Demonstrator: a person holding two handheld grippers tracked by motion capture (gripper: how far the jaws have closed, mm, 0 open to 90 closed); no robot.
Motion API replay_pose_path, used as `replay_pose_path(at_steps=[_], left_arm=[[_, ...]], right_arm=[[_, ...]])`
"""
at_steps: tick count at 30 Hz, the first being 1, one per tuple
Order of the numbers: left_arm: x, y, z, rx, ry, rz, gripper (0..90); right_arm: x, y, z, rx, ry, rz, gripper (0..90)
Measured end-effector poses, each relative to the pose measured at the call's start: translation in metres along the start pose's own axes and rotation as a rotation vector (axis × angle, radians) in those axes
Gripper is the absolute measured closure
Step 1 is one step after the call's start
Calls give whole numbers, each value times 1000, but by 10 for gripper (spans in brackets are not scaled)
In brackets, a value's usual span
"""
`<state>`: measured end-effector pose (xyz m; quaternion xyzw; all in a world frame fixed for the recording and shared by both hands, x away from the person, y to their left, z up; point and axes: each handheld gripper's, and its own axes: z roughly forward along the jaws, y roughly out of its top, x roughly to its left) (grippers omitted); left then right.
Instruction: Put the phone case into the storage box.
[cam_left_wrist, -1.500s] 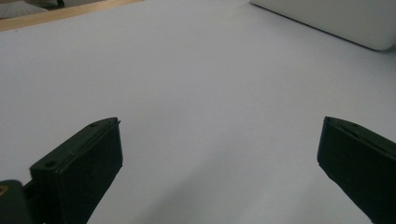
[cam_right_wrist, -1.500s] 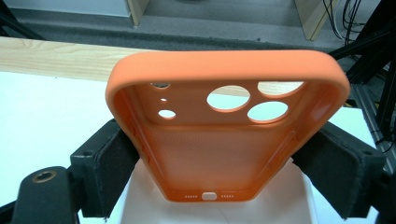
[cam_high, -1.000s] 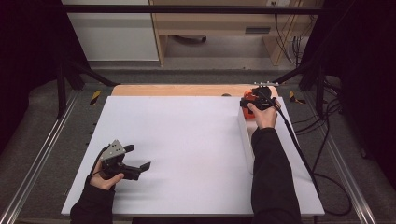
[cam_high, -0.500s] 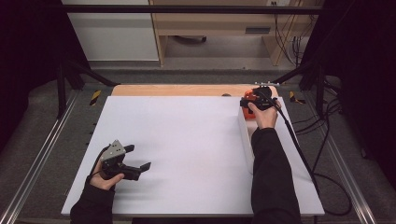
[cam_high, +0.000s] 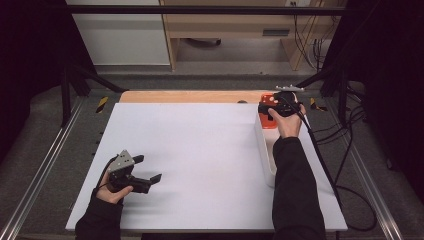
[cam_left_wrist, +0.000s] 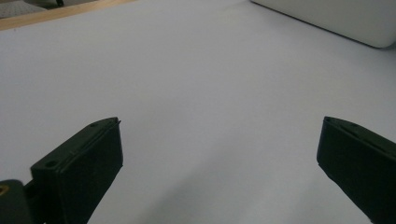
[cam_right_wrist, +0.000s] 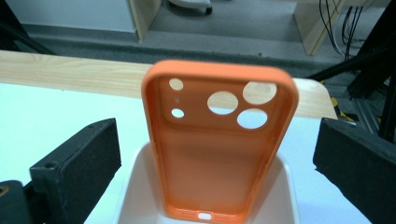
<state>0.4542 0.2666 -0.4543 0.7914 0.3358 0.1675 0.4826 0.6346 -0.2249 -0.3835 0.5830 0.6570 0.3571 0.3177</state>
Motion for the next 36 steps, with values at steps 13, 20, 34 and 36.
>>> replay_pose_path(at_steps=[13, 20, 34, 36], left_arm=[[-1, 1, -1, -6, -2, -3, 0], [-2, 2, -1, -8, -4, -1, 0], [-3, 3, -3, -22, -9, -3, 0], [-3, 3, -3, -24, -12, -3, 0]], right_arm=[[2, 9, -42, -96, 119, -29, 17], [7, 9, -75, -163, 260, -82, 10], [25, -18, -129, -206, 466, -227, 4], [28, -26, -135, -219, 499, -247, 4]])
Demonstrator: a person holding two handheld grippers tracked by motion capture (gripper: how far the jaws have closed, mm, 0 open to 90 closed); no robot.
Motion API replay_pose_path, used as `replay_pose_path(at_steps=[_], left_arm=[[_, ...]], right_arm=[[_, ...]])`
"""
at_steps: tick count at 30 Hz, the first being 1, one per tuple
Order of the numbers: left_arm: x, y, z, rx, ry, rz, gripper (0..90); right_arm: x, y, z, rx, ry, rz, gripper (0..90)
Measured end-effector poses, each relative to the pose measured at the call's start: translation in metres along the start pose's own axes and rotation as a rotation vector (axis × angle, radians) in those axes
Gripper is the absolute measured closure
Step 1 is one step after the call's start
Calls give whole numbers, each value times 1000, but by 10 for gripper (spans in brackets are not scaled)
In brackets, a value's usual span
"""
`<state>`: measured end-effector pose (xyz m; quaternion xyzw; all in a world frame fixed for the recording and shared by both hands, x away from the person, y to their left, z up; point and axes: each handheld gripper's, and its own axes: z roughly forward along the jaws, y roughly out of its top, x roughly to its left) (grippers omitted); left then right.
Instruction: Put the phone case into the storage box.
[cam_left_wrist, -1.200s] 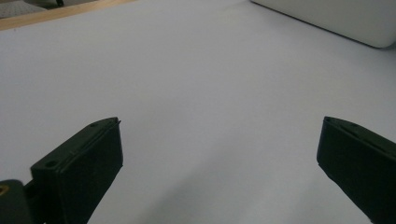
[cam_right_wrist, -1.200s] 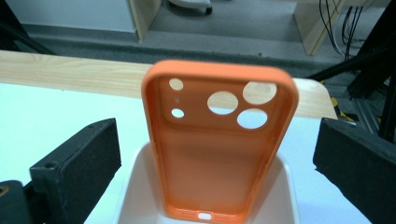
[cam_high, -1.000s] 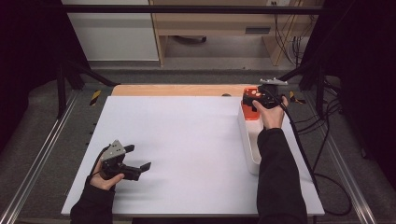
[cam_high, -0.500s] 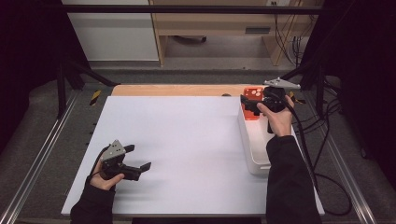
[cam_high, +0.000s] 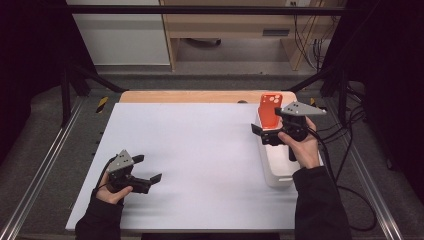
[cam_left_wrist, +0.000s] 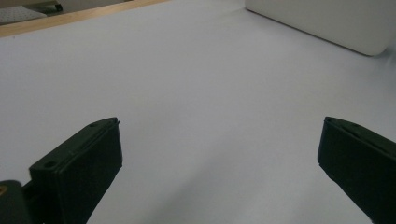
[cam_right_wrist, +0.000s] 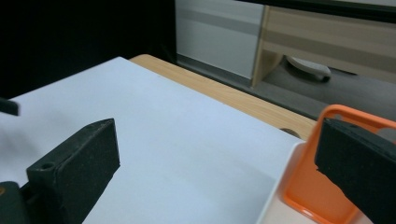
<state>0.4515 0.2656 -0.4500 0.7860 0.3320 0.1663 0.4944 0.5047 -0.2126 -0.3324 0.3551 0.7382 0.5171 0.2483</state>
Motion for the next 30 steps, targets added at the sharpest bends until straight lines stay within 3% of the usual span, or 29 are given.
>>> replay_pose_path(at_steps=[8, 11, 24, 30], left_arm=[[-1, 1, -2, -13, -2, 5, 0], [-1, 2, -2, -17, 0, 6, 0], [-2, 3, -4, -33, 0, 7, 0], [-3, 4, -4, -34, -3, 12, 0]], right_arm=[[14, -31, -19, 1, 77, -46, 4], [15, -45, -28, -1, 81, -47, 4], [0, -87, -51, -13, 105, -62, 20], [-5, -100, -63, -51, 116, -31, 15]])
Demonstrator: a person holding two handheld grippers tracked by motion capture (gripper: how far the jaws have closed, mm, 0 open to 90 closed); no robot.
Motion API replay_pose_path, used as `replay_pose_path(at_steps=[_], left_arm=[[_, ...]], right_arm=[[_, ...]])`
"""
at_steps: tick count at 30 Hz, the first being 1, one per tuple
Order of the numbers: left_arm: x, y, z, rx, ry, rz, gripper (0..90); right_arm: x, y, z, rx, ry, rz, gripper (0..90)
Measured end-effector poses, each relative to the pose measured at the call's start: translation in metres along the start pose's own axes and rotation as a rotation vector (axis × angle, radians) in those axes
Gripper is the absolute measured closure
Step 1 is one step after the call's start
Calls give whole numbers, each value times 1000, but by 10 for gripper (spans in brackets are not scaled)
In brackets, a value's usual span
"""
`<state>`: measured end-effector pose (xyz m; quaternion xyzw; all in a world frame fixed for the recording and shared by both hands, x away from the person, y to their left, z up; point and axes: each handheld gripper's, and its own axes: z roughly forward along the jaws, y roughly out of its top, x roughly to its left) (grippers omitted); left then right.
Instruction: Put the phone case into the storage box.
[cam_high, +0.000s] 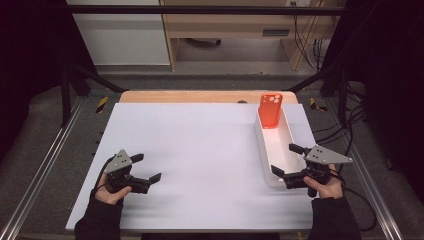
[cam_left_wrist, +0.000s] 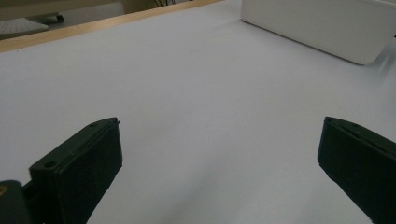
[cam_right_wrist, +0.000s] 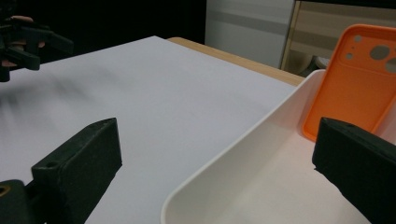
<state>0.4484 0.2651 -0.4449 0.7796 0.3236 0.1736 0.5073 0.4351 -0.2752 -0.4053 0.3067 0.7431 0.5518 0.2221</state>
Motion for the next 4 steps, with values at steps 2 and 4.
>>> replay_pose_path(at_steps=[2, 4], left_arm=[[0, 0, 0, 1, -1, 2, 0], [0, 0, 0, -1, -1, 2, 0]], right_arm=[[-3, -4, -5, -14, -8, 22, 15], [-6, -6, -8, -25, -20, 34, 15]])
